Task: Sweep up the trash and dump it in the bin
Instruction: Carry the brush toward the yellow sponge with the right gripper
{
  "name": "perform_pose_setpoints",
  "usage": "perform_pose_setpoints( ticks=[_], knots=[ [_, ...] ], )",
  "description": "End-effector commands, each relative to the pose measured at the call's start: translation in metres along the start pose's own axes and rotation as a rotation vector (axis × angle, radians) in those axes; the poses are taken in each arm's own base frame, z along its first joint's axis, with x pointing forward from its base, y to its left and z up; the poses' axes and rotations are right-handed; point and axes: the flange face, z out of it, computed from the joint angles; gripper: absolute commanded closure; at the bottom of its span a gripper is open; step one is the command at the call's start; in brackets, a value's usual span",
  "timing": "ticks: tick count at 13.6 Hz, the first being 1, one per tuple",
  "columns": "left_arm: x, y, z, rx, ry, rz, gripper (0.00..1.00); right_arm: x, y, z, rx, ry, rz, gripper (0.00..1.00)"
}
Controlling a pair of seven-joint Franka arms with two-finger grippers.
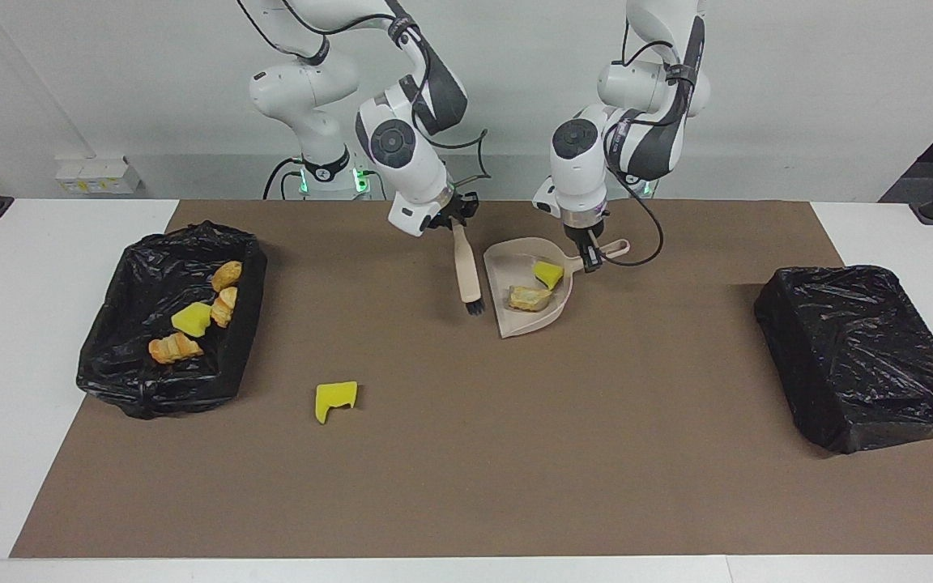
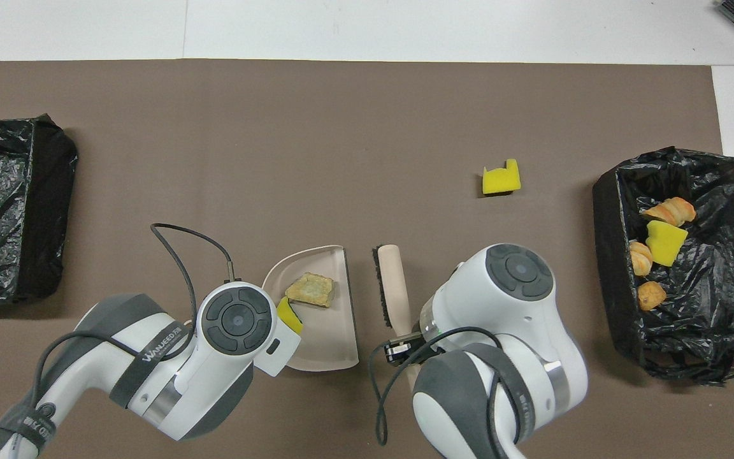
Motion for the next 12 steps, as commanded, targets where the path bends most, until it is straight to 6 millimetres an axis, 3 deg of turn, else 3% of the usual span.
perform_pose_setpoints(
  ticks=[1,4,8,10,12],
  knots=[
    [-0.01,-0.009,0.004,-0.007,0.034,-0.045,1.0,0.017,0.043,-0.033,-0.094,-0.017,0.002,1.0],
    [-0.012,-0.044,-0.006,-0.036,0.057,-0.099,1.0,0.04,0.1,-0.056,-0.271,0.01,0.05,1.0],
    [-0.014,-0.07,-0.014,-0.061,0.083,-0.168,1.0,0.074,0.169,-0.087,-0.459,0.122,0.077,1.0],
    [-0.015,-0.081,-0.015,-0.065,0.092,-0.181,1.0,0.106,0.183,-0.081,-0.553,0.122,0.056,1.0],
    [-0.009,-0.097,-0.015,-0.089,0.086,-0.192,1.0,0.134,0.212,-0.081,-0.606,0.137,0.063,1.0]
  ],
)
